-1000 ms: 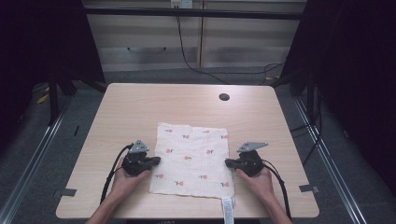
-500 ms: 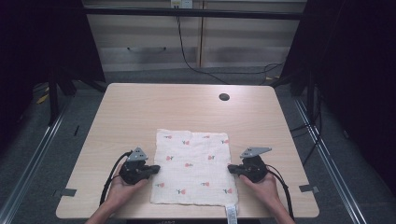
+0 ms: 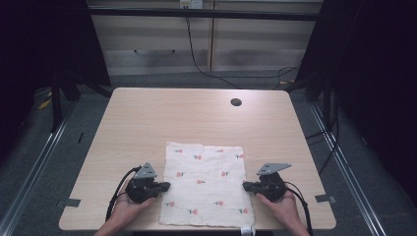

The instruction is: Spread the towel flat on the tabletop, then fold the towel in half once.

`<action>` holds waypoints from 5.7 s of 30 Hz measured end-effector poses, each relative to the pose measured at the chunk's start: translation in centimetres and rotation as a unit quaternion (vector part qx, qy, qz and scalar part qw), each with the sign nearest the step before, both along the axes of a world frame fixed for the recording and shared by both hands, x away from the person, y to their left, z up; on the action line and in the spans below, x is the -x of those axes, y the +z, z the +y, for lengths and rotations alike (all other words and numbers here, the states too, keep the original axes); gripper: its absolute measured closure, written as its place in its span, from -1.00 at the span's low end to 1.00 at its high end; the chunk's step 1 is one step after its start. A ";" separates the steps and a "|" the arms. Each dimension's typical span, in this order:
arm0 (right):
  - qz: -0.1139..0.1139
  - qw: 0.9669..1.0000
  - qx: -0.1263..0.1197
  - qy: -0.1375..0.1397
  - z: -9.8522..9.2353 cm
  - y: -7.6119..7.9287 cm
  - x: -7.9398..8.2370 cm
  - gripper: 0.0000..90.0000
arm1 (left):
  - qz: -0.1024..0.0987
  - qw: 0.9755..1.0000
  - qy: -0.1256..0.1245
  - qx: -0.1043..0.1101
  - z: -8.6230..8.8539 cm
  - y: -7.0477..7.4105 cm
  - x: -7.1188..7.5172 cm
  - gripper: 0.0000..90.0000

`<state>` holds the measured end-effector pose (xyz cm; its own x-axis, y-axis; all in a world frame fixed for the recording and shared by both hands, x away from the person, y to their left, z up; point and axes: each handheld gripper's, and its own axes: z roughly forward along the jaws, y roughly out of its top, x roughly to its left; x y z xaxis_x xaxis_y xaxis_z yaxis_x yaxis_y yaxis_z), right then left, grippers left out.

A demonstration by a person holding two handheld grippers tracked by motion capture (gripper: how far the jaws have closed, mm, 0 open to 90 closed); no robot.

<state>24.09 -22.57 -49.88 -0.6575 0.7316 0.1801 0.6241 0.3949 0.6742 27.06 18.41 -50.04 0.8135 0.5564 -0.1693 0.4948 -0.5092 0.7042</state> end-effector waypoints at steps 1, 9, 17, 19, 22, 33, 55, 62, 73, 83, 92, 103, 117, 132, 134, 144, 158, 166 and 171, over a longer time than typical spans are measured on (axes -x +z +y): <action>0.000 1.000 -0.001 -0.002 0.0 0.0 0.2 0.97 | -0.001 1.000 -0.004 0.001 0.1 0.0 0.2 0.96; 0.007 1.000 -0.007 -0.004 0.1 0.1 0.8 0.83 | 0.003 1.000 -0.015 0.002 0.1 0.2 0.2 0.73; -0.025 0.999 -0.031 -0.013 -0.2 1.3 -0.8 0.67 | -0.014 0.999 0.028 0.038 -0.2 1.3 -1.9 0.57; -0.031 0.999 -0.017 -0.018 -0.5 1.4 -2.1 0.64 | -0.014 0.999 0.035 0.033 -0.6 1.1 -2.5 0.56; -0.031 0.999 -0.012 -0.030 -0.9 1.3 -4.4 0.59 | -0.007 0.999 0.036 0.014 -0.8 0.3 -3.3 0.55; -0.032 0.999 0.006 -0.043 -0.2 0.7 -10.8 0.43 | -0.014 1.000 0.028 -0.001 -1.1 -0.1 -3.1 0.53; -0.010 0.998 0.014 -0.052 0.8 -0.2 -12.4 0.92 | -0.008 0.999 0.032 0.015 -0.7 -0.3 -3.2 0.58; -0.015 0.998 -0.013 -0.060 0.0 0.3 -12.1 0.93 | -0.014 0.999 0.036 0.010 -0.7 -0.2 -3.0 0.57; -0.029 0.998 -0.021 -0.054 -0.3 1.1 -11.7 0.93 | -0.020 0.993 0.099 0.068 2.1 1.7 -6.4 0.41; -0.029 0.997 -0.032 -0.057 -0.7 0.8 -11.7 0.93 | -0.007 0.992 0.116 0.043 0.7 1.0 -11.8 0.32; -0.028 0.998 -0.036 -0.052 -0.5 0.4 -11.8 0.93 | 0.010 0.993 0.115 0.011 -1.2 -0.2 -14.1 0.31; -0.018 0.998 -0.036 -0.053 -0.4 0.0 -11.8 0.92 | -0.011 0.995 0.103 -0.010 -1.7 -0.3 -13.2 0.88; -0.032 0.997 -0.046 -0.053 -0.7 1.5 -11.7 0.92 | 0.013 0.994 0.090 0.055 -1.3 1.2 -12.7 0.96; -0.058 0.995 -0.062 -0.054 -1.4 4.0 -11.6 0.92 | -0.016 0.993 0.078 0.083 -1.5 4.8 -12.1 0.96; -0.063 0.995 -0.064 -0.053 -1.5 4.5 -11.6 0.92 | -0.024 0.993 0.077 0.086 -1.6 5.4 -12.0 0.96; -0.083 0.993 -0.070 -0.052 -1.8 6.7 -11.9 0.92 | -0.054 0.990 0.084 0.102 -1.1 7.9 -11.9 0.96; -0.110 0.991 -0.062 -0.048 -2.0 9.8 -12.3 0.92 | -0.086 0.986 0.083 0.117 -1.0 11.2 -12.1 0.96; -0.123 0.989 -0.068 -0.052 -2.2 11.2 -12.5 0.92 | -0.099 0.983 0.089 0.123 -1.2 12.8 -12.3 0.96; -0.135 0.987 -0.079 -0.044 -1.8 12.3 -12.2 0.92 | -0.107 0.981 0.088 0.134 -1.0 13.6 -12.0 0.96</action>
